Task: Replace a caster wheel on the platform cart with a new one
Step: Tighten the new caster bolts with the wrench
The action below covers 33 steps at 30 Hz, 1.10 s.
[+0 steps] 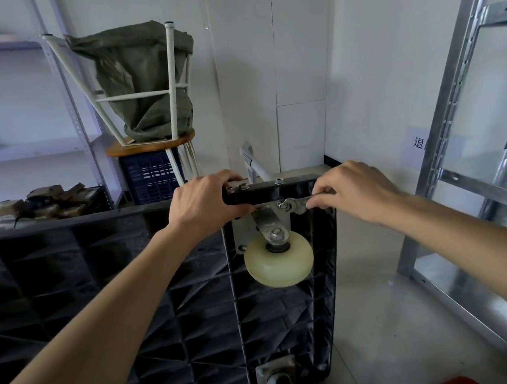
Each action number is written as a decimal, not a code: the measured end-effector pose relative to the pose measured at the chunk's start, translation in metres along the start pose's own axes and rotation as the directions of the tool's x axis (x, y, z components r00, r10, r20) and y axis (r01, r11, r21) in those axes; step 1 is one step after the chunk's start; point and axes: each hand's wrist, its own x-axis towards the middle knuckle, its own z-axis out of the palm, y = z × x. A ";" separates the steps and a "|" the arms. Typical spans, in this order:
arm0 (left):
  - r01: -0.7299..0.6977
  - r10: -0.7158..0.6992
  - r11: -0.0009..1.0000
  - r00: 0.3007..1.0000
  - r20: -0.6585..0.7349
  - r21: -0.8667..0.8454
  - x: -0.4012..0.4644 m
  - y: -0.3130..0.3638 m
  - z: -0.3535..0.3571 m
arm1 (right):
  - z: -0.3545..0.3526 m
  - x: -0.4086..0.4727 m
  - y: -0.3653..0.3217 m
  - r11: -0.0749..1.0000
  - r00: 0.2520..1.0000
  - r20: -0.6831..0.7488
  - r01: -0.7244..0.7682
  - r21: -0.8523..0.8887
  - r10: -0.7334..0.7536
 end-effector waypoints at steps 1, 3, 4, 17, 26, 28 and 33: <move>0.000 0.000 1.000 1.000 0.000 0.000 0.000 0.000 0.000 | -0.002 0.003 0.000 1.000 1.000 0.008 -0.005 -0.017 0.005; 0.000 0.000 1.000 1.000 -0.002 0.002 0.000 0.000 0.001 | -0.005 0.008 0.000 0.999 1.000 0.021 0.000 -0.051 0.001; -0.002 0.002 1.000 1.000 -0.003 0.002 0.000 0.000 0.001 | -0.006 0.010 0.000 0.998 1.000 0.026 0.007 -0.059 -0.006; -0.007 0.007 1.000 1.000 -0.007 0.017 0.000 -0.001 0.002 | -0.004 0.015 -0.005 0.997 0.997 0.068 0.045 -0.059 -0.041; -0.012 0.012 1.000 1.000 -0.012 0.008 0.002 -0.005 0.005 | 0.026 -0.010 0.001 0.980 0.996 -0.088 -0.003 0.198 0.021; -0.016 0.016 1.000 1.000 -0.019 0.003 0.002 -0.004 0.005 | 0.011 -0.004 0.001 0.992 0.998 -0.061 0.028 0.125 -0.021; -0.017 0.017 1.000 1.000 -0.022 0.000 0.001 -0.004 0.005 | -0.012 0.015 -0.006 0.992 0.995 0.029 0.093 -0.087 -0.091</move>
